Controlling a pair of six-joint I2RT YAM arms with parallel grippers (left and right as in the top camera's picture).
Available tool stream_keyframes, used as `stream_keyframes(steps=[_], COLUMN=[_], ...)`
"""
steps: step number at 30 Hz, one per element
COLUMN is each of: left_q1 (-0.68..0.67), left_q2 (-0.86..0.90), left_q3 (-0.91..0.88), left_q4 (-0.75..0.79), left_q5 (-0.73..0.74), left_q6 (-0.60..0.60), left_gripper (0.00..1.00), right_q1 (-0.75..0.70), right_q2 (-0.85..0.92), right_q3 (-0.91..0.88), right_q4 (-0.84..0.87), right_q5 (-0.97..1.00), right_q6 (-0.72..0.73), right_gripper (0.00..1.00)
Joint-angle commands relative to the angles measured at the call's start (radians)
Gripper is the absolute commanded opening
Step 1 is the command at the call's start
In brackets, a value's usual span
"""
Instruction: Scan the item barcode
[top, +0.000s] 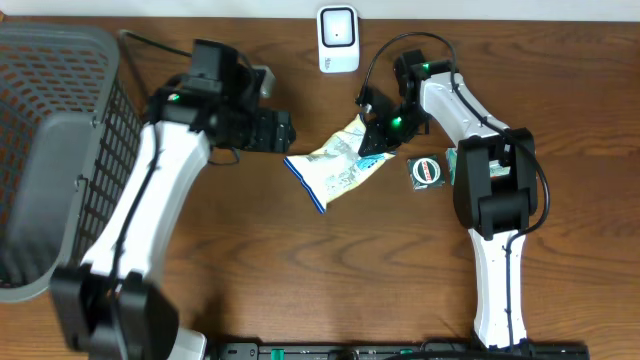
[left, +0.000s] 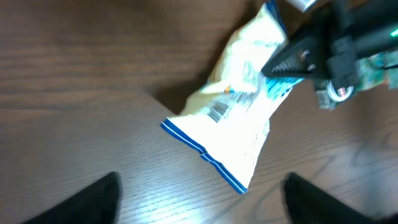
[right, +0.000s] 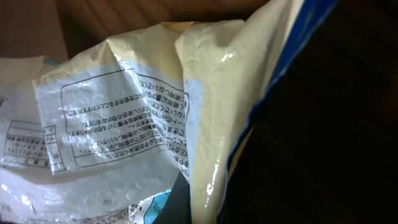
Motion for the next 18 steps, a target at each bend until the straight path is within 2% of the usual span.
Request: stream_keyframes(steps=[1,5,6,7,10,12,18], left_q1=[-0.004,-0.004,-0.004,-0.006,-0.024,-0.045,-0.083], left_q2=[0.039,0.005,-0.008,-0.02,-0.015,0.016,0.166], left_q3=[0.007,0.007,0.007,0.007,0.006,0.006,0.006], left_q4=[0.008,0.086,0.108,0.128,0.153,0.164,0.28], left_q5=[0.048,0.128,0.137,0.14,0.14,0.139,0.14], left_q6=[-0.065,-0.064,-0.065,-0.067,-0.114,-0.122,-0.2], left_gripper=[0.7,0.68,0.64,0.56,0.21,0.08,0.07], right_q1=[-0.033,-0.076,-0.082,-0.087,-0.096,-0.096,-0.081], right_q2=[0.049,0.049,0.049,0.049,0.049,0.049,0.049], right_q3=[-0.005,-0.005,-0.005,-0.005,-0.005,-0.005,-0.005], right_q4=[0.022,0.05,0.052,0.053,0.051,0.049,0.043], right_q5=[-0.048,-0.07,-0.071,-0.069,-0.068,-0.068,-0.068], right_q6=[0.086,0.193,0.208,0.219,0.253,0.253,0.261], right_gripper=[0.01,0.01,0.01,0.01,0.01,0.01,0.01])
